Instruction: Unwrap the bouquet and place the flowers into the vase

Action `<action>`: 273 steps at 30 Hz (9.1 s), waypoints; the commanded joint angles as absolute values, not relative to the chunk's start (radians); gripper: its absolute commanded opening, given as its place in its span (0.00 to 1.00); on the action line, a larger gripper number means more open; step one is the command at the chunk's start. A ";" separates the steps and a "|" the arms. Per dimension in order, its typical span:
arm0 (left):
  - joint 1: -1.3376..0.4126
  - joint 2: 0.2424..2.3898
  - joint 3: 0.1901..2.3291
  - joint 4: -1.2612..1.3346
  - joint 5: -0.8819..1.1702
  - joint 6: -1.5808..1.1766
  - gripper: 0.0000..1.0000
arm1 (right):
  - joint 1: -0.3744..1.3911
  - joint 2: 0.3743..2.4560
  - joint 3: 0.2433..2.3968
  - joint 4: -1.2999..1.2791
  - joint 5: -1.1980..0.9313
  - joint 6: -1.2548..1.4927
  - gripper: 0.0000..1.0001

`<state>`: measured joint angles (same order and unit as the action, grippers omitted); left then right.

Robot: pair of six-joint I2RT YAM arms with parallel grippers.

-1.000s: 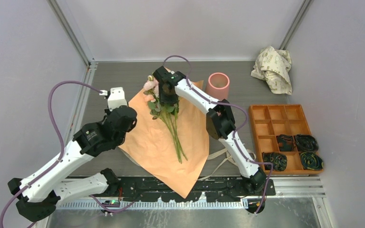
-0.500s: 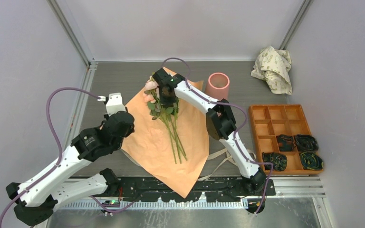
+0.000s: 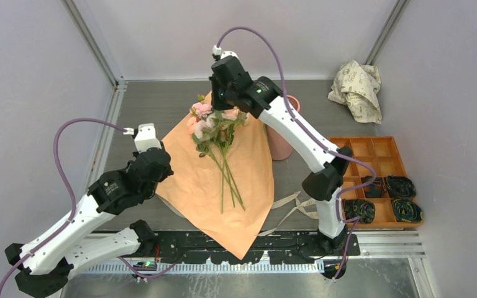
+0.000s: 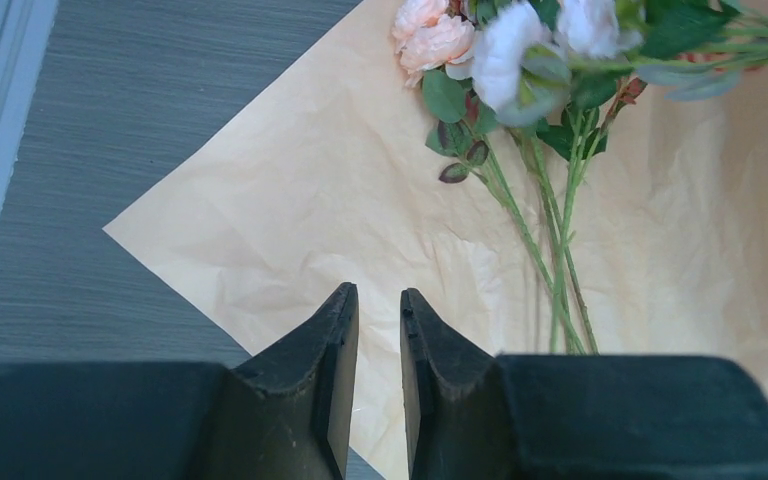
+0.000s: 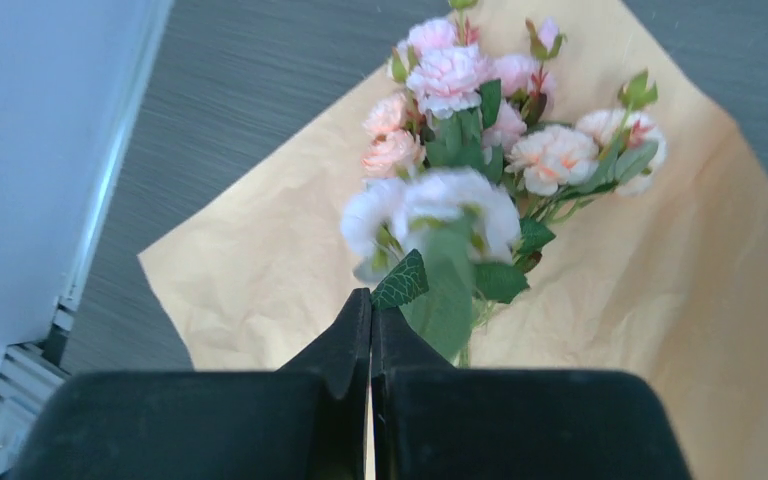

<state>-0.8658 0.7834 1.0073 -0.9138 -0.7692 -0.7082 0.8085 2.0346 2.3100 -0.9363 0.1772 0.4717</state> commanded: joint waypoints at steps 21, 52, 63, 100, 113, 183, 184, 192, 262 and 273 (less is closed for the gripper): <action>-0.865 0.807 0.943 -0.806 -0.679 -0.721 0.23 | 0.945 1.658 1.526 -0.977 0.182 0.550 0.51; -0.866 0.809 0.920 -0.834 -0.679 -0.730 0.22 | 0.902 1.954 1.750 -0.970 0.328 0.326 0.01; -0.866 0.837 0.922 -0.805 -0.656 -0.727 0.22 | 0.910 1.682 1.995 -0.997 0.447 0.259 0.01; -0.865 0.972 0.980 -0.739 -0.614 -0.697 0.18 | 0.799 1.384 1.842 0.263 0.919 -0.475 0.01; -0.865 1.021 1.006 -0.705 -0.605 -0.674 0.19 | 0.759 1.306 1.631 0.093 0.966 -0.260 0.01; -0.687 2.011 1.467 -0.629 -0.273 -0.463 0.22 | 0.684 0.858 1.402 -0.553 0.629 0.383 0.99; -0.687 2.019 1.469 -0.631 -0.271 -0.465 0.23 | 0.684 0.857 1.401 -0.554 0.629 0.383 1.00; -0.687 2.046 1.465 -0.624 -0.233 -0.474 0.17 | 0.684 0.849 1.396 -0.559 0.631 0.386 0.99; -0.619 1.805 1.353 -0.594 -0.012 -0.350 0.41 | 0.684 0.799 1.307 -0.629 0.598 0.474 0.99; -0.617 1.815 1.349 -0.605 0.048 -0.350 0.41 | 0.684 0.807 1.303 -0.636 0.591 0.479 1.00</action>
<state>-0.6212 1.8267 1.3437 -0.5903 0.0032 -0.3565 0.6849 0.8051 1.2972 -0.6678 0.5995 0.4702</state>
